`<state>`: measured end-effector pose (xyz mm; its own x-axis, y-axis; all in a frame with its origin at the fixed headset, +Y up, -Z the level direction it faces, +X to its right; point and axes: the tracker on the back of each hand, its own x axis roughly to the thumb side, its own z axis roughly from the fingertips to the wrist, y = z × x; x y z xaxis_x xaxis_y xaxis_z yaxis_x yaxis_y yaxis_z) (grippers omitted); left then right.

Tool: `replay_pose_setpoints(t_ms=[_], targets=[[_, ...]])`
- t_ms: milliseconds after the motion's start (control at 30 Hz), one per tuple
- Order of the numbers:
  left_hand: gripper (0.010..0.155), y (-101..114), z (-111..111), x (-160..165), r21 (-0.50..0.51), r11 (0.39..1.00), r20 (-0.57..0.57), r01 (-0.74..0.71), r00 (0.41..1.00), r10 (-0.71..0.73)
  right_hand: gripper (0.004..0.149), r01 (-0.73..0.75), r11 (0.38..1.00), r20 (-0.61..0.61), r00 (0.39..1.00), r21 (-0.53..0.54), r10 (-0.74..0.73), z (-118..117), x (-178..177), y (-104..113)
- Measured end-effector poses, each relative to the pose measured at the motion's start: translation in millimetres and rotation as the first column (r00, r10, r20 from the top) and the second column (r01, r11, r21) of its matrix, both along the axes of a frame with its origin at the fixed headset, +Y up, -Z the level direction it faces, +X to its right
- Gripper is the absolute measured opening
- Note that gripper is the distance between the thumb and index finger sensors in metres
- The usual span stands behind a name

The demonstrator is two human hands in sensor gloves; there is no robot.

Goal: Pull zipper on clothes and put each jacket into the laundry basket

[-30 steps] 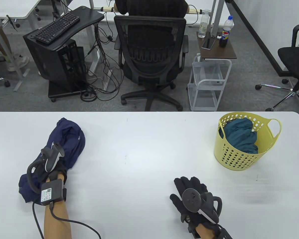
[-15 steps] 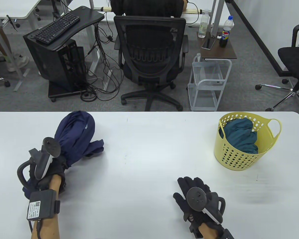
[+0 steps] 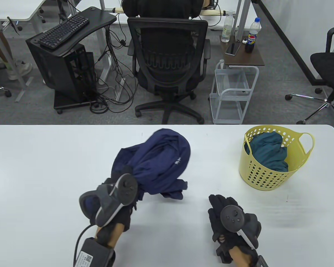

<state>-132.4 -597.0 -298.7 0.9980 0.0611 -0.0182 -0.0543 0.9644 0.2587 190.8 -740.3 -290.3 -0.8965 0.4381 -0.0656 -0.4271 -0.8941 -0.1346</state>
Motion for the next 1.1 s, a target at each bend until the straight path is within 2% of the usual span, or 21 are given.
replay_pose_setpoints(t_ms=[33,67,100,133,167,200,267,333,367,433,500,600,700,800,900,967,1033,1100], targets=[[0.059,-17.8,1.2,15.3,-0.044,0.999,0.018,0.022,1.0,-0.021,0.054,0.026,1.0,0.038,0.999,0.005,-0.026,-0.3,8.0,0.5],[0.059,-25.8,1.4,21.3,-0.066,0.997,0.025,0.033,0.999,-0.031,0.053,0.037,0.999,0.052,0.998,0.006,-0.038,-0.5,11.1,0.6],[0.059,-49.7,0.6,36.9,-0.141,0.988,0.044,0.069,0.997,-0.064,0.053,0.066,0.998,0.086,0.994,0.005,-0.066,-1.0,19.7,0.2],[0.06,-59.9,0.2,42.8,-0.176,0.981,0.053,0.086,0.996,-0.077,0.053,0.076,0.997,0.099,0.992,0.004,-0.076,-1.3,23.0,-0.2],[0.061,-82.1,-1.2,54.3,-0.256,0.96,0.074,0.117,0.992,-0.101,0.053,0.092,0.996,0.119,0.989,-0.003,-0.091,-1.9,28.4,-1.4],[0.062,-95.0,-1.6,60.5,-0.306,0.942,0.09,0.136,0.989,-0.114,0.054,0.101,0.995,0.127,0.987,-0.01,-0.099,-2.2,30.8,-2.4],[0.067,-126.0,-1.7,72.7,-0.444,0.875,0.166,0.195,0.977,-0.133,0.055,0.13,0.991,0.125,0.984,-0.032,-0.125,-4.0,33.1,-6.1],[0.077,-140.4,-1.6,77.3,-0.543,0.806,0.238,0.238,0.963,-0.124,0.063,0.154,0.987,0.116,0.982,-0.051,-0.147,-5.1,31.9,-8.4],[0.085,-144.9,0.9,79.1,-0.609,0.746,0.289,0.27,0.951,-0.108,0.07,0.182,0.98,0.096,0.98,-0.083,-0.174,-6.5,28.9,-11.1],[0.095,-142.1,4.4,76.6,-0.643,0.708,0.341,0.292,0.937,-0.077,0.082,0.208,0.967,0.061,0.978,-0.146,-0.201,-7.6,25.0,-15.2],[0.097,-136.4,7.5,68.7,-0.656,0.718,0.356,0.232,0.934,0.023,0.095,0.243,0.947,0.034,0.97,-0.211,-0.241,-8.9,21.6,-19.3],[0.093,-126.8,8.6,46.2,-0.687,0.721,0.331,0.088,0.922,0.203,0.108,0.267,0.922,0.007,0.961,-0.282,-0.276,-12.3,17.6,-24.6],[0.085,-118.0,6.5,17.7,-0.668,0.741,0.25,-0.075,0.914,0.318,0.113,0.238,0.92,0.016,0.969,-0.313,-0.245,-16.5,12.2,-28.7],[0.076,-109.8,4.8,-10.5,-0.514,0.828,0.129,-0.224,0.934,0.333,0.103,0.188,0.936,0.055,0.982,-0.297,-0.18,-20.0,7.0,-31.4],[0.076,-109.2,5.2,-19.3,-0.415,0.87,0.086,-0.267,0.94,0.33,0.076,0.204,0.95,0.104,0.977,-0.236,-0.184,-21.5,4.2,-32.0],[0.078,-110.7,5.2,-16.4,-0.399,0.878,0.096,-0.265,0.94,0.328,0.057,0.257,0.936,0.065,0.966,-0.24,-0.248,-21.0,0.0,-31.3],[0.081,-111.5,5.3,-10.9,-0.402,0.881,0.119,-0.25,0.94,0.32,0.045,0.301,0.929,0.007,0.952,-0.218,-0.306,-19.0,-4.0,-28.1],[0.09,-113.4,5.8,0.0,-0.41,0.885,0.168,-0.219,0.936,0.31,0.037,0.38,0.909,-0.104,0.911,-0.171,-0.4,-14.6,-10.7,-20.5]])
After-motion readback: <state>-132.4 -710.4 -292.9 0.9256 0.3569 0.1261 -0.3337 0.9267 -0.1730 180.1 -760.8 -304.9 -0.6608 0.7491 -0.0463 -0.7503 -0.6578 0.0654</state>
